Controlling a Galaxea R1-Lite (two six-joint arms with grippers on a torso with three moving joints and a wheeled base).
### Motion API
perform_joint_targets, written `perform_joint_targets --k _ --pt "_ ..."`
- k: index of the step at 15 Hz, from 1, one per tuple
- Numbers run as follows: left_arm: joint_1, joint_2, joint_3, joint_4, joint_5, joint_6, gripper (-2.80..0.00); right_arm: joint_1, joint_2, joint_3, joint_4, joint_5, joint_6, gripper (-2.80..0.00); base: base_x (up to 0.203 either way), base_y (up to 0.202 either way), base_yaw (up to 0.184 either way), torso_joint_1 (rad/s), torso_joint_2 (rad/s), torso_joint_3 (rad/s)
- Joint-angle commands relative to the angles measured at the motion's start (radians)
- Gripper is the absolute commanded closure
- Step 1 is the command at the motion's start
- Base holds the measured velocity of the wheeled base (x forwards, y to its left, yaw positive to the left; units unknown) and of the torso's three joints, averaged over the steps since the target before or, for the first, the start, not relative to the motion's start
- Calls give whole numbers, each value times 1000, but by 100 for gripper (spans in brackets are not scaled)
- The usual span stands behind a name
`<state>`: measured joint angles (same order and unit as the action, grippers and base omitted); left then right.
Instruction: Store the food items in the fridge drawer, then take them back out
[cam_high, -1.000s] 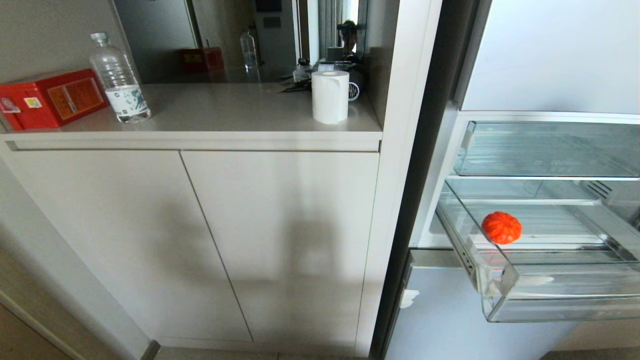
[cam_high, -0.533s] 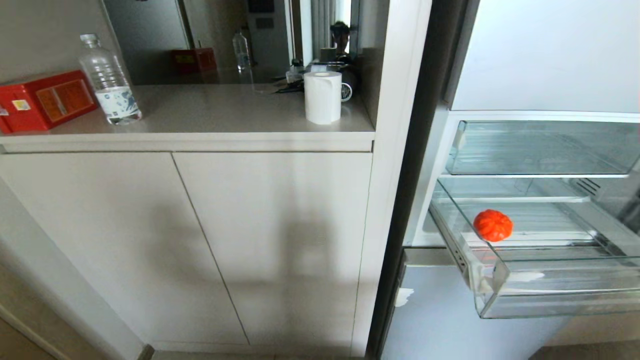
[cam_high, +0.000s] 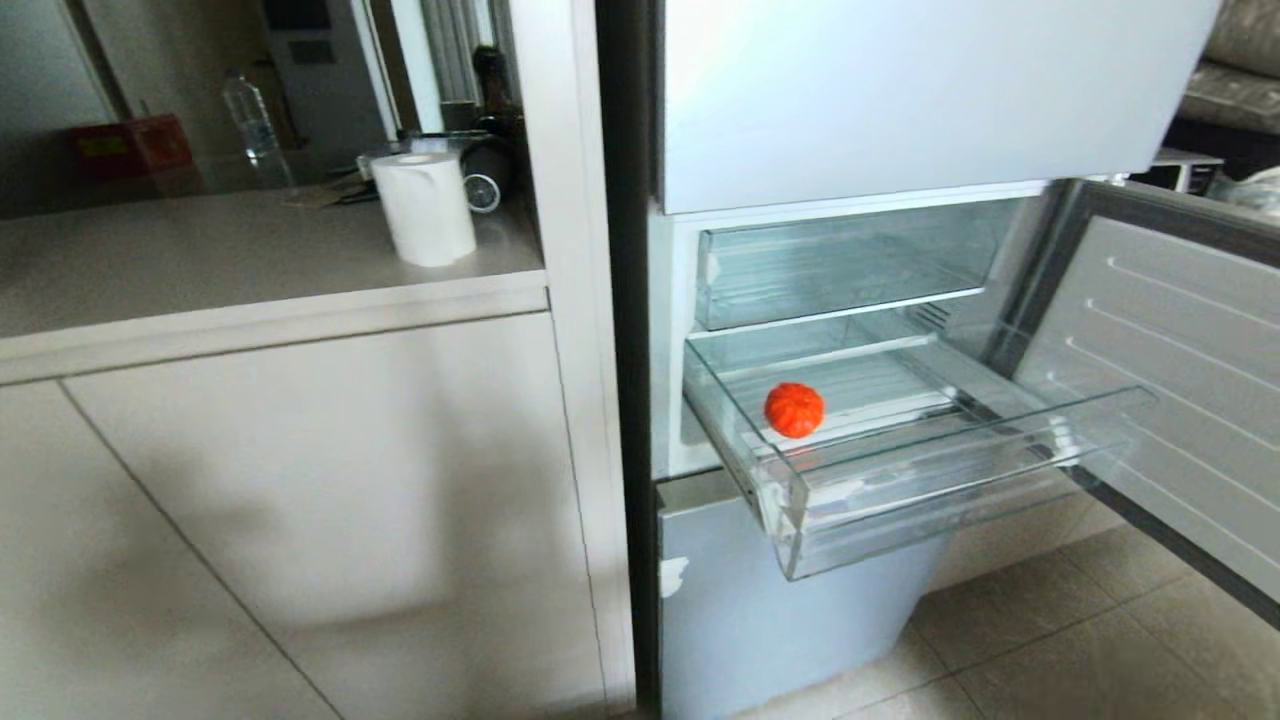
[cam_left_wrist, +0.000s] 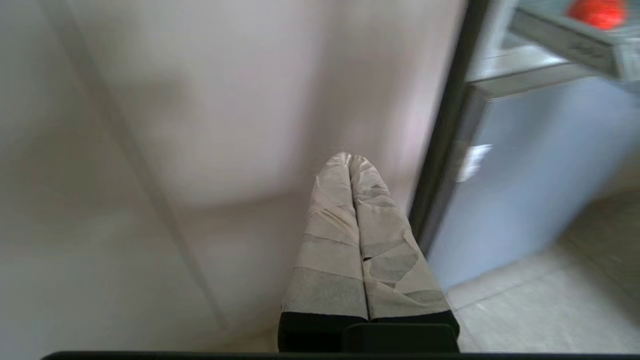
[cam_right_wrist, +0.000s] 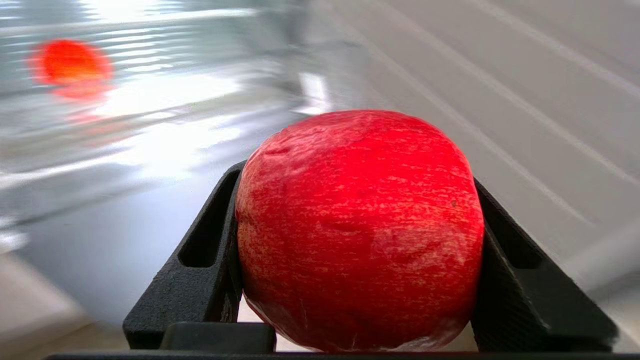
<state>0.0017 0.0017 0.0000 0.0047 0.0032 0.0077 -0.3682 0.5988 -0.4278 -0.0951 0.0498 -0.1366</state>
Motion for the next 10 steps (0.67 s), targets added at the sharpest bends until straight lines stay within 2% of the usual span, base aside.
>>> perform_joint_targets --k 1,5,8,10 --pt "0 0 0 0 1 0 0 -26 1 9 0 1 -2 0 0 6 -175 -3 -2 2" --pt "0 1 0 0 0 0 0 -63 15 13 0 2 0 0 0 8 -175 3 2 4" --pt "0 0 0 0 1 0 0 -164 83 3 -1 4 17 0 1 7 -168 4 5 3" --pt "0 1 0 0 0 0 0 -198 154 -38 -2 2 83 0 0 4 -99 5 0 4"
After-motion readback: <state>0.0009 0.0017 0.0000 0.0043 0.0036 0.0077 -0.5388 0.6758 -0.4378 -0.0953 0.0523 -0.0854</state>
